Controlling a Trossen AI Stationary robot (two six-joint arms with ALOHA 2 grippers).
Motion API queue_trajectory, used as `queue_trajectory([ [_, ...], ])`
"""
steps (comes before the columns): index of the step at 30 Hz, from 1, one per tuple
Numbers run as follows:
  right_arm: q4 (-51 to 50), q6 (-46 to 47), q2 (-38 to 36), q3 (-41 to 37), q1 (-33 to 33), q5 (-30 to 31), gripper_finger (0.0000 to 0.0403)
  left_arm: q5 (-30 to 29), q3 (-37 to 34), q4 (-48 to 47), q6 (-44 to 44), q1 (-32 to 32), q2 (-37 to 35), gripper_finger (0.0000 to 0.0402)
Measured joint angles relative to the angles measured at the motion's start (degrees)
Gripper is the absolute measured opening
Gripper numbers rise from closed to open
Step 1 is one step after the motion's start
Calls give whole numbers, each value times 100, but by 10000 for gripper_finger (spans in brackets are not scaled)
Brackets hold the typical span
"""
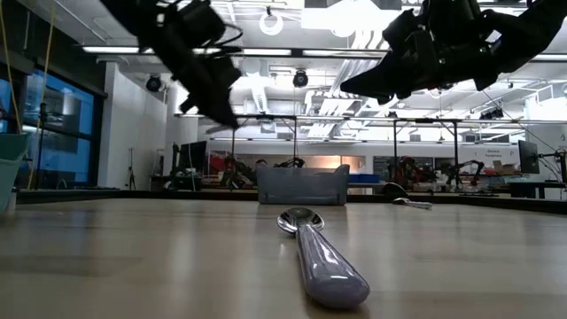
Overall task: Sort silverware by color (type)
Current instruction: Put the blue spoon into the black bin
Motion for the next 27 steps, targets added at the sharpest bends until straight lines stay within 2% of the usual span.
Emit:
queue_trajectory([
  [5, 86, -71, -2, 2, 0, -1, 0, 298, 956, -50, 637, 59, 596, 28],
  [11, 108, -71, -2, 2, 0, -1, 0, 803, 1974, -9, 1544, 81, 1729, 28],
  [14, 110, -71, -2, 2, 0, -1, 0, 872, 2359, -36, 1876, 115, 2272, 28],
  [19, 108, -88, -4, 2, 0, -1, 0, 1440, 2710, -42, 2021, 305, 2935, 28],
  [27, 108, -91, -4, 2, 2, -3, 0, 1472, 2794, -49, 2175, 466, 3447, 28],
])
